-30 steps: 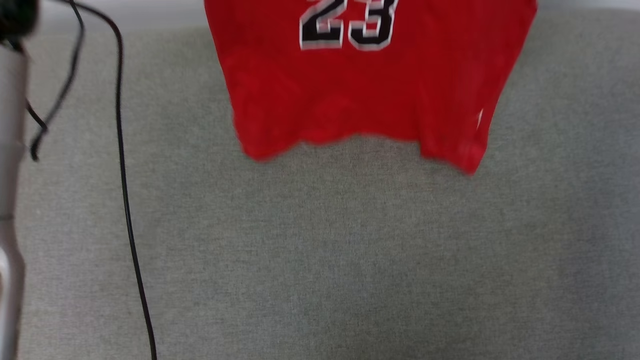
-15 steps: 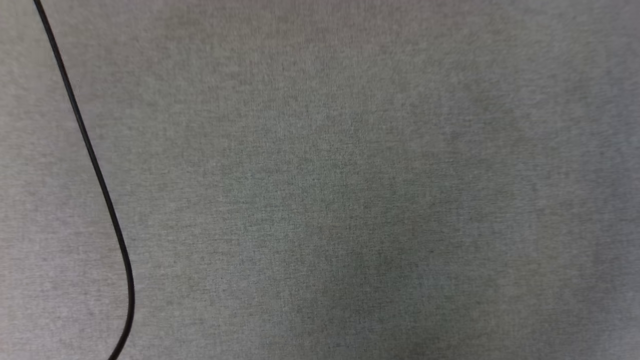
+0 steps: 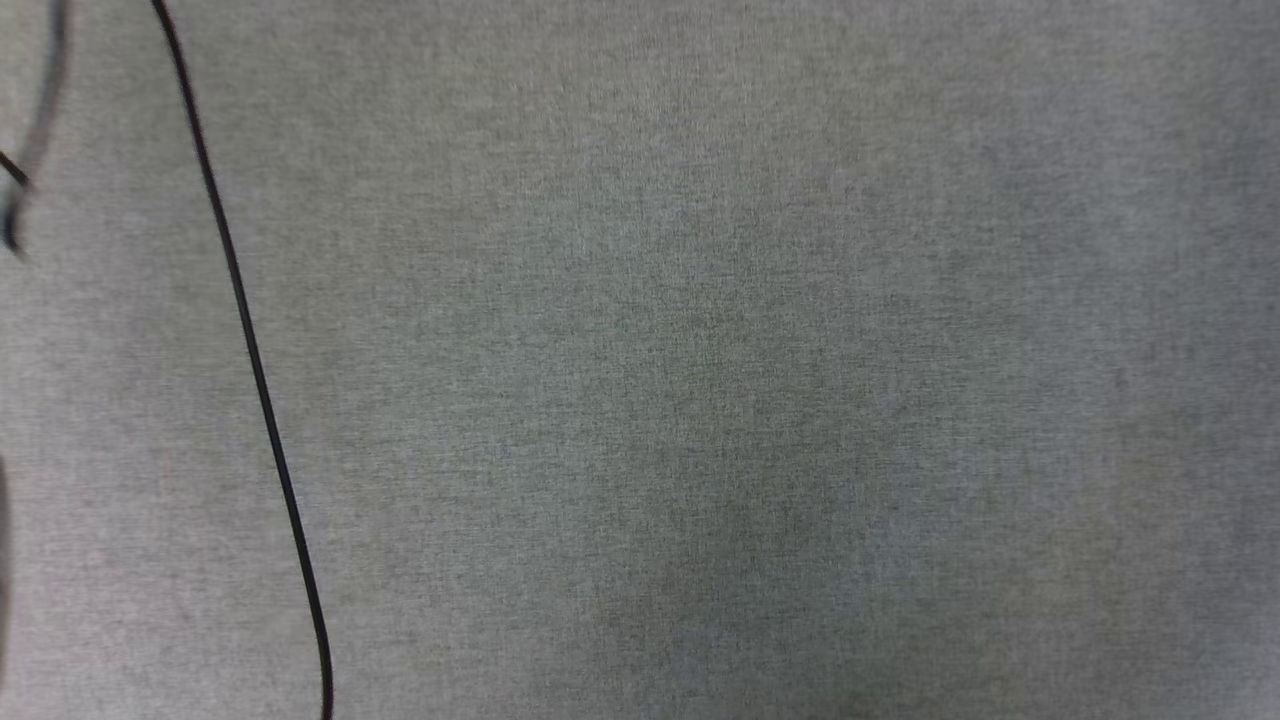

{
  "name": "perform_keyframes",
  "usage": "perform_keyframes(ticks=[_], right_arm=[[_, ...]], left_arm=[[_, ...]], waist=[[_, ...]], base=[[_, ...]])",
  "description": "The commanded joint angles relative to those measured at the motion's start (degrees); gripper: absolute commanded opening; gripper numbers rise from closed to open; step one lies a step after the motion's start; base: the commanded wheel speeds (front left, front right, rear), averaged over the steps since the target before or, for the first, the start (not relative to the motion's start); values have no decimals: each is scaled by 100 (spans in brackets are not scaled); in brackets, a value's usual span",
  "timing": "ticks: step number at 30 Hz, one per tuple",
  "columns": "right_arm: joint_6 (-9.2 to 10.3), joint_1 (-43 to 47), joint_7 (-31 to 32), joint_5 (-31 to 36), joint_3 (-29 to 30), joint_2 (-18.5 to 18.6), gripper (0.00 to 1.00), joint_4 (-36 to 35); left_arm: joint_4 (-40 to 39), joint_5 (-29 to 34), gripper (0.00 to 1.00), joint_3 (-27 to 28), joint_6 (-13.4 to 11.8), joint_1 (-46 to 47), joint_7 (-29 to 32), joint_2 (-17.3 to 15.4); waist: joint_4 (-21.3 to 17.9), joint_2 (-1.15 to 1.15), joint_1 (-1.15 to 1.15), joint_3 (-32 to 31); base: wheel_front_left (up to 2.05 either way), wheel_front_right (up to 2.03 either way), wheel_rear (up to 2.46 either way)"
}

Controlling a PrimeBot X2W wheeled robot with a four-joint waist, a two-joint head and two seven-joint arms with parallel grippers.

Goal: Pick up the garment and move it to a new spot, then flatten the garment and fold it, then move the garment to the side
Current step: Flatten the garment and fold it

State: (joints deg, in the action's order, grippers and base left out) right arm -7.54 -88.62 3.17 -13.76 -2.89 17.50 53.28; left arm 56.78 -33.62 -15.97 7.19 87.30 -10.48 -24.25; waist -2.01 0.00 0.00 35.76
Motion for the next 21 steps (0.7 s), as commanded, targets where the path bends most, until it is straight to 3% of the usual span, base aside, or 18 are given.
perform_keyframes(ticks=[1,4,12,21], right_arm=[[10,353,-107,-172,-142,96,0,-42],[10,775,-218,-438,-293,127,0,-114],[10,3103,-582,-1306,-710,186,0,-726],[11,5263,-425,-1503,-494,63,0,-1686]], left_arm=[[72,-110,0,2,8,-333,-75,-21],[80,-241,0,-42,22,-715,-151,17],[-485,-933,0,-315,25,-2849,-363,-47],[-1373,-1194,0,-237,-51,-4985,-454,-207]], waist=[[3,0,0,-163],[5,0,0,-307],[-84,0,0,-1158],[-170,0,0,-1975]], base=[[0,0,0],[0,0,0],[0,0,0],[0,0,0]])
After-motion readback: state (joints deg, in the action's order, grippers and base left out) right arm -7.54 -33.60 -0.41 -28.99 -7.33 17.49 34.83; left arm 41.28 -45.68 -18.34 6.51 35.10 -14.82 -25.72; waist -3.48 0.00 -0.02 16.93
